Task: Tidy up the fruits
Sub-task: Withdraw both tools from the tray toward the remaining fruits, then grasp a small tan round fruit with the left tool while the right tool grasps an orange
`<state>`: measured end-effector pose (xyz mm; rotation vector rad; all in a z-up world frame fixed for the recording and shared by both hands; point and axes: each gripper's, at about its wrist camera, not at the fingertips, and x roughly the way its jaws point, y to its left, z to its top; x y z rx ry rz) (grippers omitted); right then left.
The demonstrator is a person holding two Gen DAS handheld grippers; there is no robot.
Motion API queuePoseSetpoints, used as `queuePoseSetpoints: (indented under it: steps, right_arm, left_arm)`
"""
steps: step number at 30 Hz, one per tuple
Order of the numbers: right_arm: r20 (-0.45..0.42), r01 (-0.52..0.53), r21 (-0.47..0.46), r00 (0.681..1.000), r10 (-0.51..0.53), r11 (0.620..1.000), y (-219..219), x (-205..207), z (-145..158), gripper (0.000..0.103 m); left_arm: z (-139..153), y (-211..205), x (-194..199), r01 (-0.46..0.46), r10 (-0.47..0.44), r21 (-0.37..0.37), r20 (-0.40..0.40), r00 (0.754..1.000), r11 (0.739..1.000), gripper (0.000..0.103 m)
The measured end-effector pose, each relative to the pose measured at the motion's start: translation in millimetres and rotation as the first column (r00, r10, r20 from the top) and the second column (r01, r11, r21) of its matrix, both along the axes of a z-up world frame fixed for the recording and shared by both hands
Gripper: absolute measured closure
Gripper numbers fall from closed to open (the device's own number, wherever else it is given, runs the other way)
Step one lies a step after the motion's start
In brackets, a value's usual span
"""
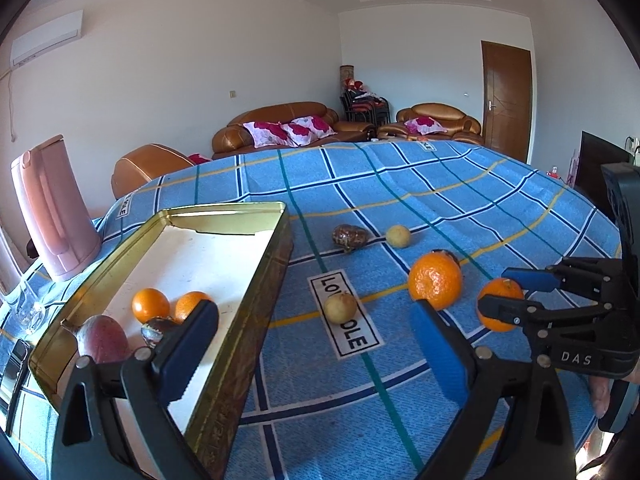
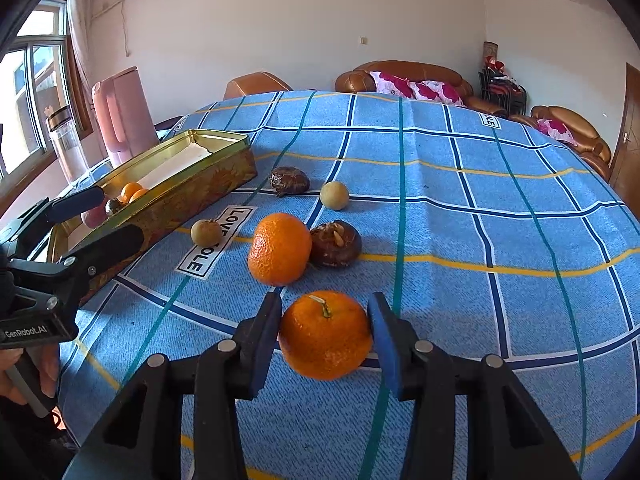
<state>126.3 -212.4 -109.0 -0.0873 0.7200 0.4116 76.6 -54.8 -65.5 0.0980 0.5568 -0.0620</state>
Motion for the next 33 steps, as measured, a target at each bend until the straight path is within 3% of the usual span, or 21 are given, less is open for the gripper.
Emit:
queuePoseSetpoints:
  steps: [4,12,17,21,23,33]
  right_arm:
    - [0.008,0.011,0.017,1.0,-0.011,1.0,-2.4,-0.4,1.2,0.058]
    - [0.071,0.069,0.035,0.995,-0.071,0.997,-9.0,4.8,20.0,0.058]
    - [0.108,0.118,0.021,0.987,-0.12,0.993,-12.1,13.6,25.2,0.058]
    - [0.104,0.14,0.031,0.984,-0.142,0.99,-14.8,20.4,23.0,0.058]
    - [0.112,0.142,0.037,0.983,-0.145,0.989,-15.5,20.4,24.3,0.058]
    - [0.087,0.143,0.036,0.986,-0.145,0.989,-16.3,28.9,20.5,0.058]
  left_arm:
    - [-1.4,-2.8,2.5,0.013,-0.013,-0.001,-0.008,1.0,1.0,0.007]
    - [-7.0,-9.7,16.7,0.047,-0.048,-0.012,-0.067,0.997,0.999,0.023]
    - [-14.0,-17.5,29.2,0.077,-0.078,-0.007,-0.128,0.989,0.997,0.042]
    - [-18.8,-20.1,39.5,0.088,-0.089,-0.016,-0.168,0.982,0.996,0.048]
    - [-22.3,-20.3,44.9,0.094,-0.098,-0.027,-0.197,0.976,0.995,0.055]
    - [-34.5,-21.1,63.9,0.102,-0.119,-0.075,-0.285,0.951,0.992,0.061]
